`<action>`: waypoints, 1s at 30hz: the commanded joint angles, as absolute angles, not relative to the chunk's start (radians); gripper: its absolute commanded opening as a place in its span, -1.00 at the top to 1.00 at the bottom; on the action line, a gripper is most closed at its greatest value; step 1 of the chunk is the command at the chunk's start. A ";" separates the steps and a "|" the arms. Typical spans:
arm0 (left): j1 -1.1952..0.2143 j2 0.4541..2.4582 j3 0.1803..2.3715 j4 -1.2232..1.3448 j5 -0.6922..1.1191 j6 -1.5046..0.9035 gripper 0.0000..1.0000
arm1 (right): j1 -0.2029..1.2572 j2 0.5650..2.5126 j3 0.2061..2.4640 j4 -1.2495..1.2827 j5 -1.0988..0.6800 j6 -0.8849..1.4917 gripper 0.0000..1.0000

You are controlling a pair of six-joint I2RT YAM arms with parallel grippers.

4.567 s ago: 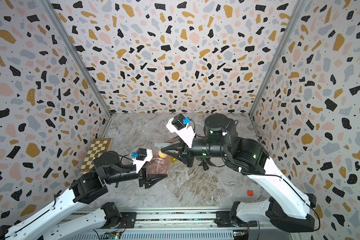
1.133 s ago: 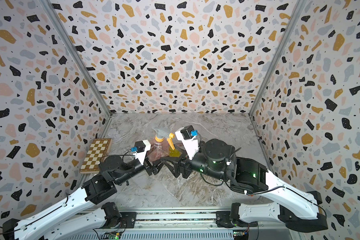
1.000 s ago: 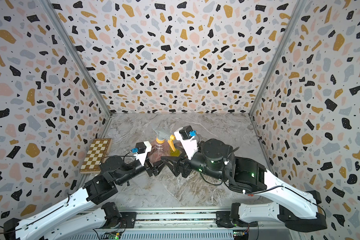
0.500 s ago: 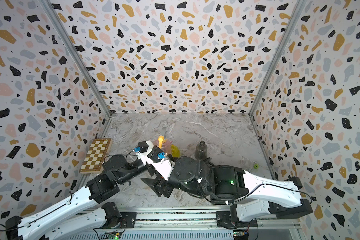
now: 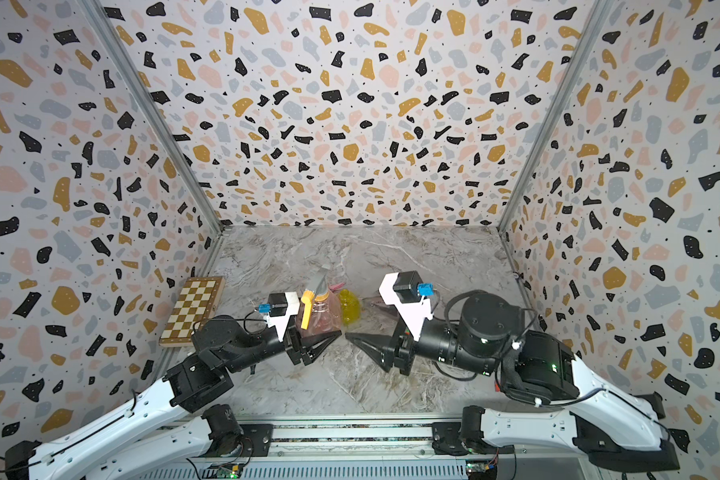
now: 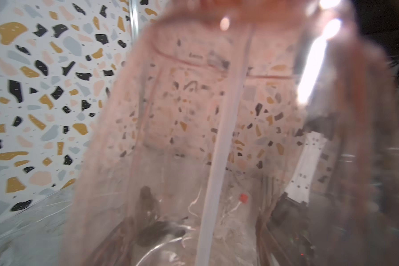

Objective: Attach spray nozzles to spray bottles
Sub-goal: Screw the spray nozzle on the spray bottle.

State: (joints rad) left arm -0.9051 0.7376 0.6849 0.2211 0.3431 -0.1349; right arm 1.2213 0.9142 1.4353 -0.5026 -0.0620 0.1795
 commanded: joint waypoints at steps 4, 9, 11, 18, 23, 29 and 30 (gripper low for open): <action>-0.902 0.751 0.687 0.361 0.637 -0.217 1.00 | 1.040 0.952 1.459 -0.434 -0.499 0.107 -0.39; -0.903 0.774 0.702 0.358 0.701 -0.244 1.00 | 1.026 0.962 1.450 -0.381 -0.567 0.089 -0.39; -0.903 0.777 0.701 0.352 0.704 -0.245 1.00 | 1.027 0.968 1.452 -0.370 -0.581 0.086 -0.38; -0.902 0.776 0.700 0.349 0.698 -0.246 1.00 | 1.026 1.003 1.467 -0.373 -0.584 0.086 -0.32; -0.902 0.778 0.703 0.344 0.700 -0.243 1.00 | 1.026 1.021 1.467 -0.362 -0.586 0.090 -0.24; -0.902 0.775 0.704 0.335 0.679 -0.237 1.00 | 1.026 1.031 1.460 -0.339 -0.616 0.103 -0.14; -0.903 0.775 0.706 0.332 0.676 -0.236 1.00 | 1.027 1.033 1.459 -0.340 -0.616 0.103 -0.11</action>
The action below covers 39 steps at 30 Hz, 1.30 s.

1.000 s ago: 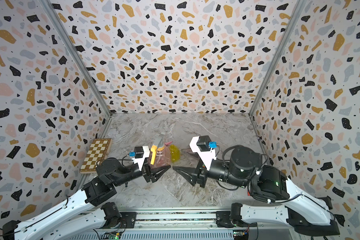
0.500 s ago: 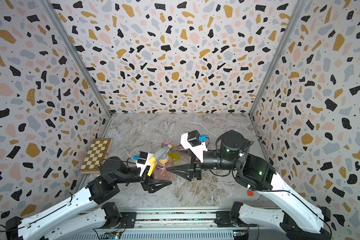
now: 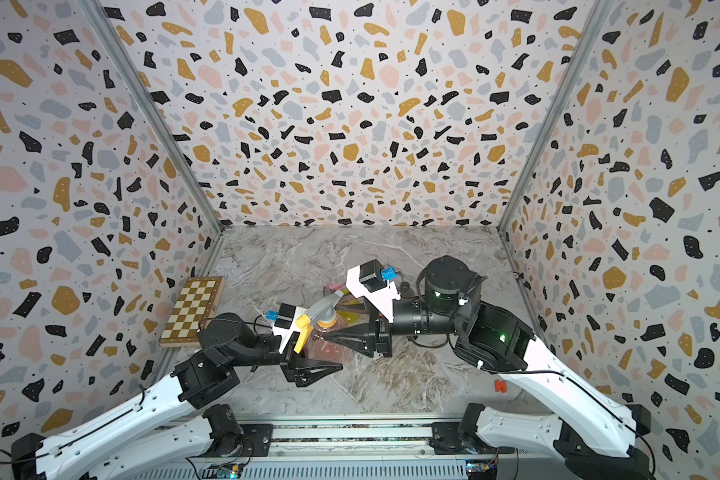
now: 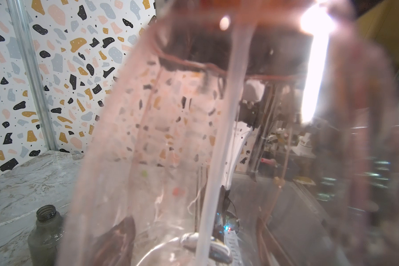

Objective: Attach spray nozzles to spray bottles
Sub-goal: Screw the spray nozzle on the spray bottle.

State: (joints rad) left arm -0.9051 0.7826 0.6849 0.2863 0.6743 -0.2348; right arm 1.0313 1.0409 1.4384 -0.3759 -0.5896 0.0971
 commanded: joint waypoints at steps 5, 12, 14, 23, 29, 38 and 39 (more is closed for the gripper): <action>-0.903 0.776 0.708 0.329 0.669 -0.232 1.00 | 1.028 1.035 1.451 -0.331 -0.618 0.110 0.02; -0.902 0.775 0.711 0.324 0.655 -0.230 1.00 | 1.030 1.040 1.442 -0.329 -0.608 0.116 0.20; -0.903 0.773 0.711 0.324 0.650 -0.230 1.00 | 1.034 1.039 1.439 -0.329 -0.602 0.116 0.25; -0.902 0.768 0.722 0.316 0.601 -0.227 1.00 | 1.091 1.045 1.418 -0.337 -0.534 0.109 0.47; -0.903 0.738 0.740 0.284 0.423 -0.205 1.00 | 1.174 1.060 1.400 -0.366 -0.369 0.159 0.54; -0.905 0.744 0.785 0.228 0.135 -0.156 1.00 | 1.283 1.104 1.353 -0.404 -0.031 0.405 0.56; -0.905 0.752 0.790 0.226 0.119 -0.152 1.00 | 1.292 1.115 1.352 -0.403 -0.001 0.433 0.58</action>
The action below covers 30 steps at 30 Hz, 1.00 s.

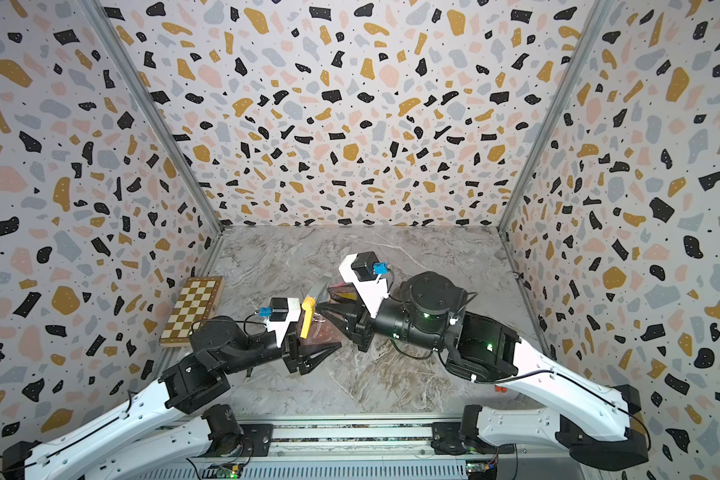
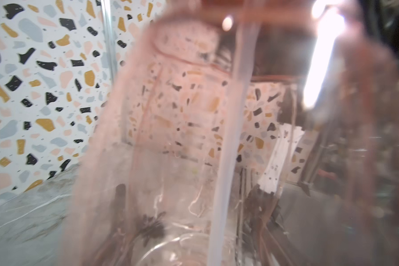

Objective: Attach spray nozzles to spray bottles
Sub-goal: Screw the spray nozzle on the spray bottle.

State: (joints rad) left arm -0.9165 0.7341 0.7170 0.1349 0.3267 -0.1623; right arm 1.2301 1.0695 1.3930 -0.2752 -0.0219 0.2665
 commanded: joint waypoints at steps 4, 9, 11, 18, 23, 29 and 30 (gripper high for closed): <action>-0.909 0.775 0.795 0.222 0.061 -0.150 1.00 | 1.347 1.160 1.366 -0.406 0.132 0.514 0.61; -0.910 0.772 0.788 0.212 0.037 -0.154 1.00 | 1.401 1.191 1.394 -0.414 0.295 0.571 0.61; -0.910 0.763 0.786 0.205 0.050 -0.160 1.00 | 1.401 1.176 1.393 -0.398 0.317 0.559 0.57; -0.910 0.731 0.777 0.191 0.162 -0.154 1.00 | 1.401 1.056 1.388 -0.356 0.282 0.383 0.04; -0.910 0.705 0.774 0.183 0.268 -0.128 1.00 | 1.390 0.944 1.383 -0.336 0.151 0.271 -0.40; -0.910 0.701 0.783 0.172 0.482 -0.132 1.00 | 1.162 0.979 1.448 -0.396 -0.351 0.176 -0.55; -0.910 0.703 0.786 0.174 0.520 -0.137 1.00 | 1.117 0.987 1.448 -0.390 -0.435 0.171 -0.55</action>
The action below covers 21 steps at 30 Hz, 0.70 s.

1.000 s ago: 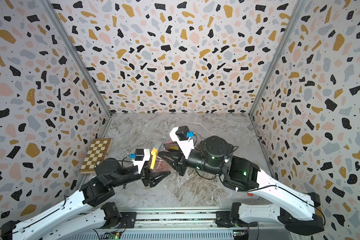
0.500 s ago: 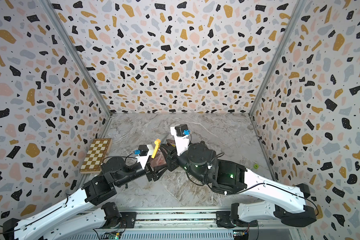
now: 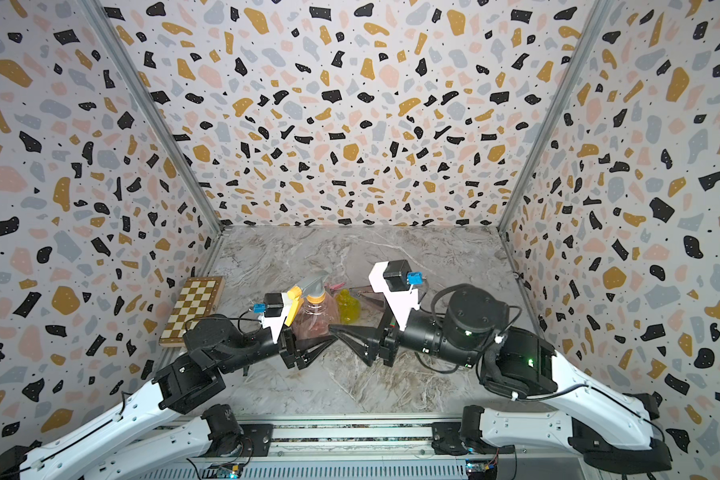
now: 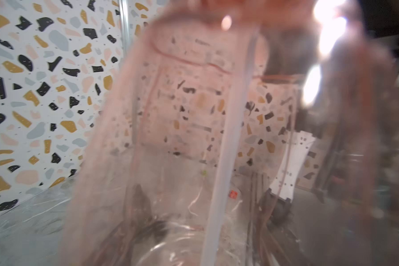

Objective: Attach spray nozzles to spray bottles
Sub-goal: Screw the spray nozzle on the spray bottle.

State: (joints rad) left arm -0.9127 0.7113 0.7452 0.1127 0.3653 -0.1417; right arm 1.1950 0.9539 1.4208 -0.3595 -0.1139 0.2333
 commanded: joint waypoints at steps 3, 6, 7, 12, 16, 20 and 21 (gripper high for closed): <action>-0.910 0.716 0.791 0.193 0.623 -0.163 1.00 | 1.047 0.990 1.436 -0.347 -0.595 0.156 -0.56; -0.910 0.730 0.794 0.198 0.669 -0.175 1.00 | 1.047 0.992 1.436 -0.322 -0.648 0.135 -0.55; -0.911 0.734 0.794 0.202 0.684 -0.179 1.00 | 1.047 0.996 1.436 -0.316 -0.650 0.134 -0.54; -0.910 0.747 0.798 0.202 0.706 -0.183 1.00 | 1.047 1.015 1.437 -0.292 -0.633 0.142 -0.41; -0.909 0.748 0.793 0.200 0.695 -0.180 1.00 | 1.051 1.032 1.444 -0.283 -0.638 0.150 -0.25; -0.910 0.745 0.790 0.199 0.684 -0.180 1.00 | 1.076 1.048 1.449 -0.296 -0.604 0.142 -0.16; -0.910 0.745 0.790 0.199 0.680 -0.180 1.00 | 1.082 1.052 1.449 -0.299 -0.591 0.139 -0.13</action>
